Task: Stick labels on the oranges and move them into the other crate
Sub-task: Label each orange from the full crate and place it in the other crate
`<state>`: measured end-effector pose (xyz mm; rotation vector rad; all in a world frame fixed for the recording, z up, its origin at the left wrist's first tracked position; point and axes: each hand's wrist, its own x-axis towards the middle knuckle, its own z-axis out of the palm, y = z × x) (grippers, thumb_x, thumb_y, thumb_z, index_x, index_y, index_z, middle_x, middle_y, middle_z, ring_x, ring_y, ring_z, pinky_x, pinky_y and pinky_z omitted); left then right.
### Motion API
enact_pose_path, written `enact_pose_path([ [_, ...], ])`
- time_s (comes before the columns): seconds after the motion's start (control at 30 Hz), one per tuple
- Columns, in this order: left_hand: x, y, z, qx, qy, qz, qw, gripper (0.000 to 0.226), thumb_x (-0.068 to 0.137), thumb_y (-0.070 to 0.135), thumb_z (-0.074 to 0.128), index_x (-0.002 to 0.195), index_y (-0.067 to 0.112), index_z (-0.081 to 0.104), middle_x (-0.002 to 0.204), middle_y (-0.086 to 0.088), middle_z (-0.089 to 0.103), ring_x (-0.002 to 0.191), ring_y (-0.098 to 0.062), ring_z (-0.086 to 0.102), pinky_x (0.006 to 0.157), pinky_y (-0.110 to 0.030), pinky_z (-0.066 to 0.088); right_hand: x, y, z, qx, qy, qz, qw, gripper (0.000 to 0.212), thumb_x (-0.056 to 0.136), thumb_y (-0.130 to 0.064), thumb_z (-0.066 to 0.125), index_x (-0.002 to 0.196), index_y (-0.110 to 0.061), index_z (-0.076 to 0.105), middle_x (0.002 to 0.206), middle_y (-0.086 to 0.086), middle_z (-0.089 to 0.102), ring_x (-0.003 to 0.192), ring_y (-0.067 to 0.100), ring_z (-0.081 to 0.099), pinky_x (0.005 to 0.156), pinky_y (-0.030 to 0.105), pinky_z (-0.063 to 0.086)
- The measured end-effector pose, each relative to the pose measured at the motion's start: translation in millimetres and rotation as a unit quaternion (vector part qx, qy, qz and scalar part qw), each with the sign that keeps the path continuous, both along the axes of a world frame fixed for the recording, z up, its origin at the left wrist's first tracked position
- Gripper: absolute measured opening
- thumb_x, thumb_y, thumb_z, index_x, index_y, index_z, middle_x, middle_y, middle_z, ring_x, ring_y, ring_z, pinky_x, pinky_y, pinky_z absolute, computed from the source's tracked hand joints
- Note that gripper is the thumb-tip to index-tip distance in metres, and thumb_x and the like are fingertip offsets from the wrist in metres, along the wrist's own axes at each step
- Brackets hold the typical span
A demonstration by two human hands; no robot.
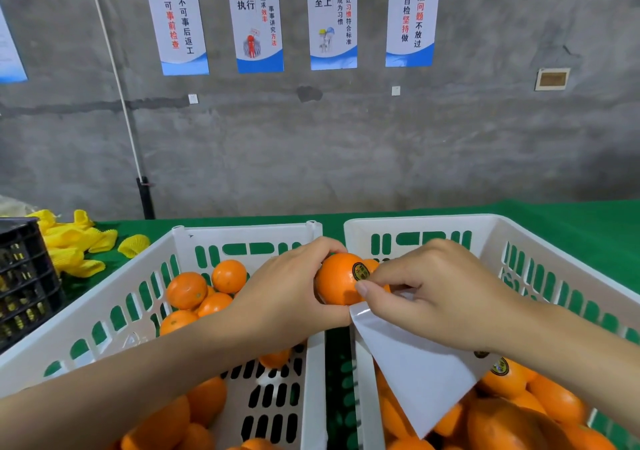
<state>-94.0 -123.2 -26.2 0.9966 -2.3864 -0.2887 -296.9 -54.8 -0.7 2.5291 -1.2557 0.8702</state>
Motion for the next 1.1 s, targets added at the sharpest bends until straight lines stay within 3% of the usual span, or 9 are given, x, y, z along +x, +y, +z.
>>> enact_pose_path([
  [0.2,-1.5,-1.8,3.2,0.075,0.006,-0.024,0.997,0.064,0.067,0.07,0.075,0.119,0.057,0.04,0.113,0.026,0.058,0.101,0.002,0.059,0.086,-0.028,0.056,-2.8,-0.3,9.8,-0.054,-0.028,-0.07,0.996,0.049,0.093,-0.035,0.055,0.049,-0.026,0.033,0.043,-0.001,0.024,0.042,0.015,0.025,0.045,0.032,0.026],
  [0.33,-0.2,3.8,-1.1,0.073,0.037,-0.04,0.996,0.069,0.071,0.064,0.077,0.128,0.064,0.038,0.123,0.033,0.055,0.113,0.008,0.053,0.095,-0.021,0.051,-8.3,-6.6,13.7,0.024,-0.304,-0.033,0.952,0.06,0.098,-0.03,0.057,0.05,-0.008,0.029,0.047,0.006,0.022,0.046,0.013,0.023,0.05,0.026,0.029],
  [0.43,-1.8,7.3,-2.6,0.062,0.031,-0.051,0.996,0.071,0.079,0.055,0.075,0.136,0.061,0.035,0.132,0.035,0.048,0.122,0.007,0.049,0.103,-0.025,0.048,-12.7,-11.1,14.1,0.059,-0.419,-0.038,0.905,0.065,0.1,-0.034,0.05,0.058,0.013,0.036,0.054,0.032,0.031,0.048,0.037,0.03,0.05,0.01,0.037],
  [0.53,-3.4,8.4,0.4,0.071,0.043,-0.109,0.991,0.06,0.089,0.028,0.074,0.139,0.047,0.046,0.14,0.031,0.045,0.13,0.004,0.046,0.107,-0.026,0.046,-13.2,-11.3,12.6,0.052,-0.447,-0.053,0.891,0.064,0.102,-0.034,0.048,0.062,0.016,0.039,0.058,0.035,0.037,0.052,0.043,0.038,0.049,0.006,0.038],
  [0.63,-2.8,10.9,-0.5,0.076,0.044,-0.131,0.987,0.043,0.096,0.019,0.065,0.133,0.039,0.056,0.141,0.027,0.049,0.133,0.001,0.046,0.11,-0.03,0.044,-11.3,-15.3,9.6,0.033,-0.435,-0.079,0.896,0.062,0.102,-0.034,0.049,0.058,0.007,0.035,0.054,0.028,0.033,0.046,0.025,0.033,0.051,0.006,0.037],
  [0.73,-3.7,19.6,3.3,0.163,0.089,-0.147,0.971,0.031,0.102,0.031,0.046,0.125,0.024,0.065,0.124,0.009,0.066,0.121,-0.013,0.058,0.104,-0.044,0.047,-12.2,-20.9,5.5,0.059,-0.403,-0.129,0.904,0.06,0.101,-0.037,0.049,0.055,-0.004,0.027,0.05,0.008,0.023,0.049,0.015,0.026,0.057,0.028,0.031],
  [0.83,-5.4,28.3,7.9,0.253,0.125,-0.211,0.936,0.042,0.107,0.039,0.038,0.124,0.012,0.066,0.123,-0.005,0.069,0.118,-0.019,0.063,0.103,-0.038,0.048,-10.9,-22.9,3.3,0.094,-0.406,-0.147,0.897,0.061,0.101,-0.041,0.048,0.058,0.001,0.035,0.055,0.013,0.028,0.052,0.016,0.03,0.058,0.031,0.028],
  [0.97,-11.1,28.3,1.4,0.225,0.091,-0.185,0.952,0.027,0.094,0.04,0.063,0.117,0.027,0.071,0.115,0.007,0.073,0.109,-0.012,0.068,0.094,-0.033,0.055,-5.5,-18.7,5.1,0.165,-0.467,-0.134,0.858,0.059,0.101,-0.05,0.043,0.073,-0.001,0.063,0.062,0.015,0.064,0.051,0.014,0.057,0.056,0.025,0.04],
  [1.1,-13.3,17.4,3.9,0.242,0.234,-0.126,0.933,0.028,0.084,0.024,0.06,0.086,0.048,0.076,0.084,0.014,0.076,0.078,0.0,0.071,0.067,-0.013,0.054,-8.0,-20.7,10.6,0.286,-0.512,-0.119,0.801,0.056,0.093,-0.066,0.043,0.082,-0.019,0.073,0.078,0.008,0.075,0.074,0.024,0.073,0.076,0.038,0.052],
])
